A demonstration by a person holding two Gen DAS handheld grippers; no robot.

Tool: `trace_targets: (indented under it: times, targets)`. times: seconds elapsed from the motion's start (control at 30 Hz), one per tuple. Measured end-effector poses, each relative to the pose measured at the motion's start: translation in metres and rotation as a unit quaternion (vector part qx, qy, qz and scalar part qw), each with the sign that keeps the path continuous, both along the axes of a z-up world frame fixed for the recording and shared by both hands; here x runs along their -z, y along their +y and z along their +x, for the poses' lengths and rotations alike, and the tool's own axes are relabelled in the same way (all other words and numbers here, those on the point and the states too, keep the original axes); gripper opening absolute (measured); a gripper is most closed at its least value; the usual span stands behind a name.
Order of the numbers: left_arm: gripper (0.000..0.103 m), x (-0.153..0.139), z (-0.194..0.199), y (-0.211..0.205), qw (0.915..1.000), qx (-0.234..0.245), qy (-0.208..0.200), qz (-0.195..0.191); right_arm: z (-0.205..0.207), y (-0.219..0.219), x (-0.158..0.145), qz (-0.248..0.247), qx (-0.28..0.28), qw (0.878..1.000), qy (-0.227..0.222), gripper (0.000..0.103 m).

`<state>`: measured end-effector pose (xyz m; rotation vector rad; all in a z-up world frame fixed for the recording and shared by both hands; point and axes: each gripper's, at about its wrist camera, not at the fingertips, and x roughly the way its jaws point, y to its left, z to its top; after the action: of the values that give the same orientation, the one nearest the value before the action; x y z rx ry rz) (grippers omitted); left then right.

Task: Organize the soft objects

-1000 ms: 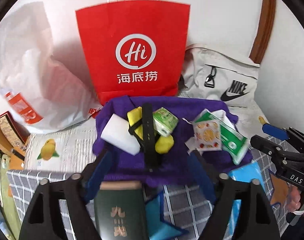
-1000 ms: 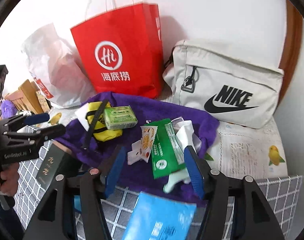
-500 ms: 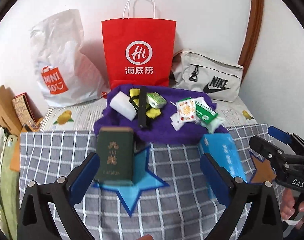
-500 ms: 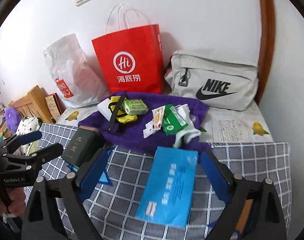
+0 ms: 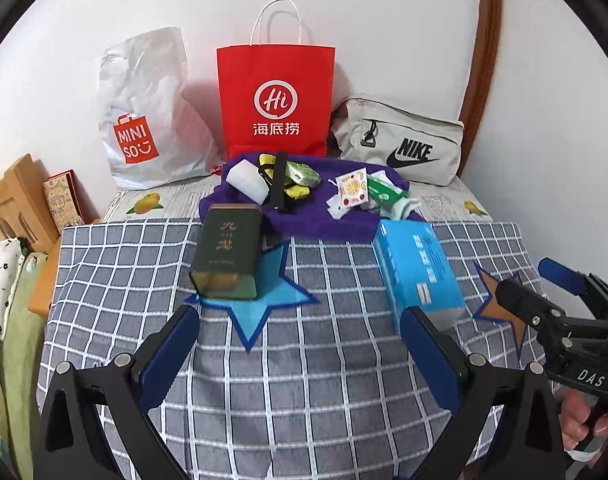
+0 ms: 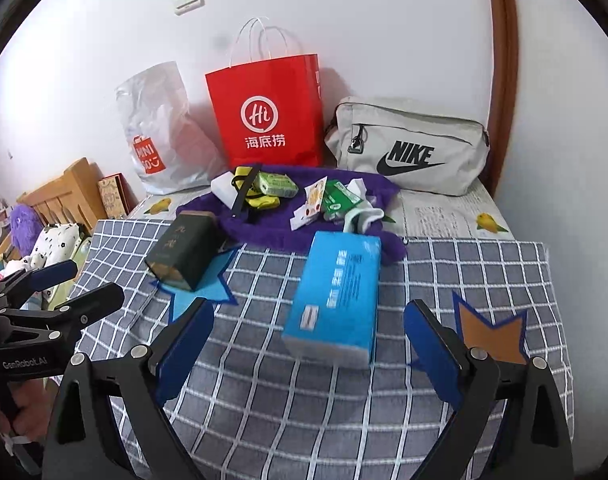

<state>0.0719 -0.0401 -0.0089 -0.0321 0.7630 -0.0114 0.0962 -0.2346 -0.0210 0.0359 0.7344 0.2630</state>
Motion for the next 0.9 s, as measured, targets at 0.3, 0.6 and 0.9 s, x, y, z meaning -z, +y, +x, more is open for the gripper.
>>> trace_targets:
  times: [0.3, 0.6, 0.9]
  targets:
    - [0.101, -0.008, -0.033, -0.007, 0.9997, -0.01, -0.017, 0.015, -0.036, -0.013, -0.004, 0.006, 0.008, 1.0, -0.017, 0.095]
    - [0.101, -0.007, -0.05, -0.007, 0.9995, -0.015, -0.023, 0.017, -0.057, -0.016, -0.003, 0.005, 0.01, 1.0, -0.024, 0.095]
    - [0.101, -0.011, -0.056, -0.011, 0.9993, -0.013, -0.029, 0.019, -0.064, -0.017, -0.005, 0.007, 0.01, 1.0, -0.028, 0.095]
